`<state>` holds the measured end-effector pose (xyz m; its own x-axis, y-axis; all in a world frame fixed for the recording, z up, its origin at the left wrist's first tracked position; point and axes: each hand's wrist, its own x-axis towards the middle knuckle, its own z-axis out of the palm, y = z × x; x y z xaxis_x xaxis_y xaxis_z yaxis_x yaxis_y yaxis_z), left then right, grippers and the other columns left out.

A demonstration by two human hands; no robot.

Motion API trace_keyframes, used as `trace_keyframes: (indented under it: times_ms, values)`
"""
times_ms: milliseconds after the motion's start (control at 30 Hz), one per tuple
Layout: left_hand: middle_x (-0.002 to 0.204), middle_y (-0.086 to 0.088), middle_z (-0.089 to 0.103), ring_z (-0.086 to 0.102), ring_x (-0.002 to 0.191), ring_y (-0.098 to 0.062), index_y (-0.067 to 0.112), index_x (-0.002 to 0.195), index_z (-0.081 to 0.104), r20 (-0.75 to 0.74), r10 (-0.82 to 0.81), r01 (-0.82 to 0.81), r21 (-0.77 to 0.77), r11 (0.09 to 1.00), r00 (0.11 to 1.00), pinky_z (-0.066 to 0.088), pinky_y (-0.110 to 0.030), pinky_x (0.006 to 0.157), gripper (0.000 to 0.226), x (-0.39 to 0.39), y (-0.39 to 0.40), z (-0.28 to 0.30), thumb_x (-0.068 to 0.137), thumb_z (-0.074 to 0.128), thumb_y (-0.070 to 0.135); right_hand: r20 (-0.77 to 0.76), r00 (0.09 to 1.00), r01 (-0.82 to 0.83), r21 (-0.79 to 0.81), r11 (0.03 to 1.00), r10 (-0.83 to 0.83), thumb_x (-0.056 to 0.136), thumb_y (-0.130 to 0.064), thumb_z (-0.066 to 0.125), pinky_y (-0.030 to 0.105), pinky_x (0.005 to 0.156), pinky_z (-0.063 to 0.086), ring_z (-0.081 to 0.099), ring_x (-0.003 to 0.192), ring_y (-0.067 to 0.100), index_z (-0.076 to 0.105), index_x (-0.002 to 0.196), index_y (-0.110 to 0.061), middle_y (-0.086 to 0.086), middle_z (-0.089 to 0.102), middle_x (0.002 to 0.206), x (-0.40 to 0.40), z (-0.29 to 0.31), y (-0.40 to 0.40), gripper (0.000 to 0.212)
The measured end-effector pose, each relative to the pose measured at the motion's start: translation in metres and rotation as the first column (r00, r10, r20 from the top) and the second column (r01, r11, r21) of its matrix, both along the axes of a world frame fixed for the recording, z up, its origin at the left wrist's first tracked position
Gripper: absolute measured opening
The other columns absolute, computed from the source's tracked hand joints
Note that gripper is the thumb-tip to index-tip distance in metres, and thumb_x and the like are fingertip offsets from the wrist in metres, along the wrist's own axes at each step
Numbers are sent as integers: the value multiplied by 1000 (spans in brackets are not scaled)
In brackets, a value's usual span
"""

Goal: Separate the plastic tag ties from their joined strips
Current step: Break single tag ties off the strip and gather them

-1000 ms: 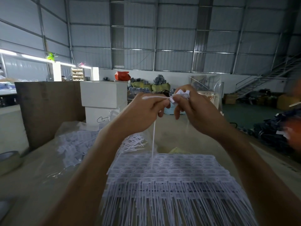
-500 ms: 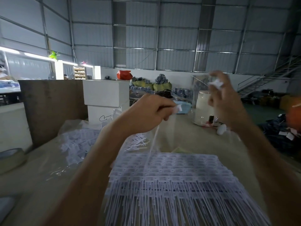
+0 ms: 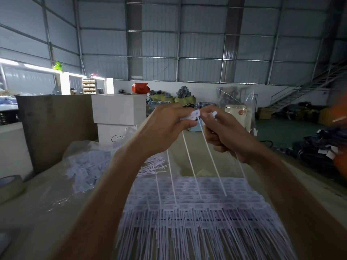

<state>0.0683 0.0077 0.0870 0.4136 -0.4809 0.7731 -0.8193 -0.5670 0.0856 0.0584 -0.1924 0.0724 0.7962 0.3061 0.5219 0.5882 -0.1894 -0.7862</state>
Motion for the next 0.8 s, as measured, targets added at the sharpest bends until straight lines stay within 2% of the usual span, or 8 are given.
trace_keyframes:
  times_ms: [67, 167, 367, 467, 533, 567, 633, 800]
  values:
    - [85, -5, 60, 51, 78, -17, 8, 106, 70, 21, 13, -14, 11, 1000, 1000, 40, -31, 73, 24, -1, 0, 0, 97, 59, 28, -19, 999, -43, 29, 999, 43, 102, -47, 46, 23, 45, 15, 14, 51, 15, 51, 109, -14, -2, 27, 59, -1, 0, 2, 34]
    - [86, -7, 60, 51, 80, -19, 7, 108, 70, 27, 25, -26, 31, 999, 999, 42, -35, 78, 26, -1, -2, 0, 98, 58, 28, 2, 999, -42, 37, 998, 42, 101, -45, 50, 24, 45, 15, 14, 52, 18, 55, 101, -20, -1, 27, 60, -2, -1, 6, 25]
    - [87, -7, 63, 52, 80, -19, 11, 117, 70, 25, -17, 16, 42, 999, 1000, 43, -34, 77, 30, -1, -2, -1, 94, 64, 30, 16, 1000, -9, 58, 998, 8, 102, -32, 54, 23, 43, 19, 23, 48, 12, 52, 104, -9, 0, 32, 58, -1, -2, 10, 23]
    - [93, -1, 64, 53, 83, -15, 16, 127, 65, 16, -35, 35, 19, 999, 999, 41, -24, 76, 42, -3, -2, 0, 91, 66, 38, 22, 1000, -8, 106, 994, 6, 103, -32, 53, 22, 42, 21, 24, 46, 12, 54, 99, -17, -1, 35, 57, -2, 0, 6, 16]
    - [114, 2, 66, 55, 100, -8, 19, 135, 59, 7, -29, 29, -30, 999, 1000, 38, -16, 84, 51, -2, -1, 0, 88, 70, 36, 21, 1000, -2, 167, 986, -1, 103, -34, 53, 20, 41, 22, 24, 46, 11, 53, 94, -20, -1, 34, 57, -2, 2, 4, 16]
    - [126, 3, 64, 54, 108, -6, 21, 138, 57, 5, -15, 15, -54, 998, 1000, 36, -16, 91, 54, -1, -1, 0, 88, 72, 34, 20, 1000, 1, 195, 981, -5, 102, -35, 54, 19, 41, 22, 22, 46, 11, 51, 94, -19, -1, 34, 57, -2, 3, 2, 17]
    - [133, 4, 62, 54, 115, -6, 21, 138, 57, 6, 8, -7, -100, 995, 1000, 36, -19, 97, 55, -1, 0, 0, 86, 74, 29, 17, 1000, 8, 237, 971, -13, 101, -36, 56, 18, 41, 21, 19, 48, 13, 51, 97, -19, 0, 34, 58, -1, 4, 1, 18]
    - [117, -1, 70, 59, 105, -14, 14, 125, 66, 160, 98, -73, -158, 985, 982, 49, -39, 95, 38, -2, 1, -2, 88, 73, 17, -6, 1000, 10, 261, 965, -9, 94, -42, 60, 19, 42, 20, 15, 52, 18, 51, 96, -14, 6, 35, 62, -2, 4, 3, 30]
